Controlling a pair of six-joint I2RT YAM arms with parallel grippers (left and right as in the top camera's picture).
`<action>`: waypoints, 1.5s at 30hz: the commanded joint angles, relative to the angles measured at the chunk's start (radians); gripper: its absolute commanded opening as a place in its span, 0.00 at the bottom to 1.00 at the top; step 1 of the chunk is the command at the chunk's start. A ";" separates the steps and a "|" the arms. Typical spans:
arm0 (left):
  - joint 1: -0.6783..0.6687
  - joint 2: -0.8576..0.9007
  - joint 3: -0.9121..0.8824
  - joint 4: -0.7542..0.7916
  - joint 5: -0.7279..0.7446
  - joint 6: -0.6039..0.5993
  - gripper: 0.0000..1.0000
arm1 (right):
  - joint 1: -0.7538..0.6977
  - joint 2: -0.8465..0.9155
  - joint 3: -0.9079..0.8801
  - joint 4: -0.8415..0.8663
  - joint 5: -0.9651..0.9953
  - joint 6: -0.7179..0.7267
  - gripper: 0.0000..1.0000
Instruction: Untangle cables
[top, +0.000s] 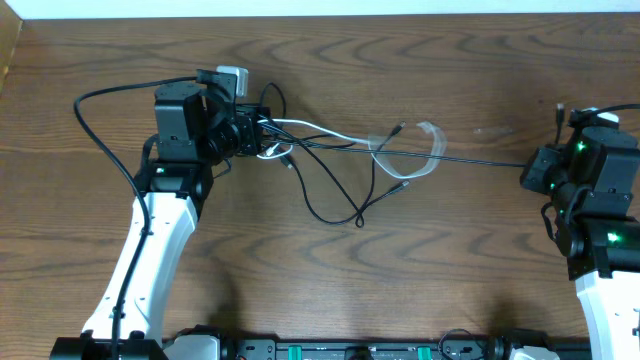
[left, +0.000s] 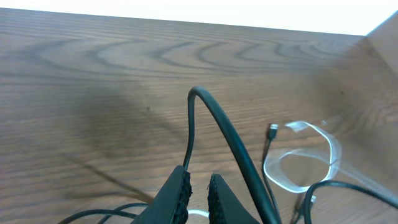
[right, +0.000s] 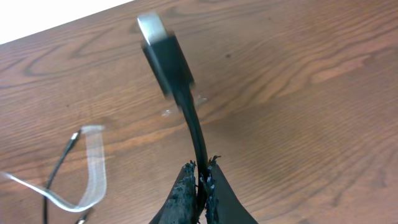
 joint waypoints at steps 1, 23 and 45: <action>0.030 -0.010 -0.003 -0.005 -0.075 0.010 0.14 | -0.025 -0.013 0.009 -0.003 0.120 0.003 0.01; 0.016 -0.010 -0.003 0.003 0.331 0.079 0.08 | -0.022 0.009 0.008 0.076 -0.805 -0.381 0.87; -0.238 -0.010 -0.003 0.161 0.431 0.171 0.08 | 0.304 0.168 0.008 0.129 -1.015 -0.652 0.85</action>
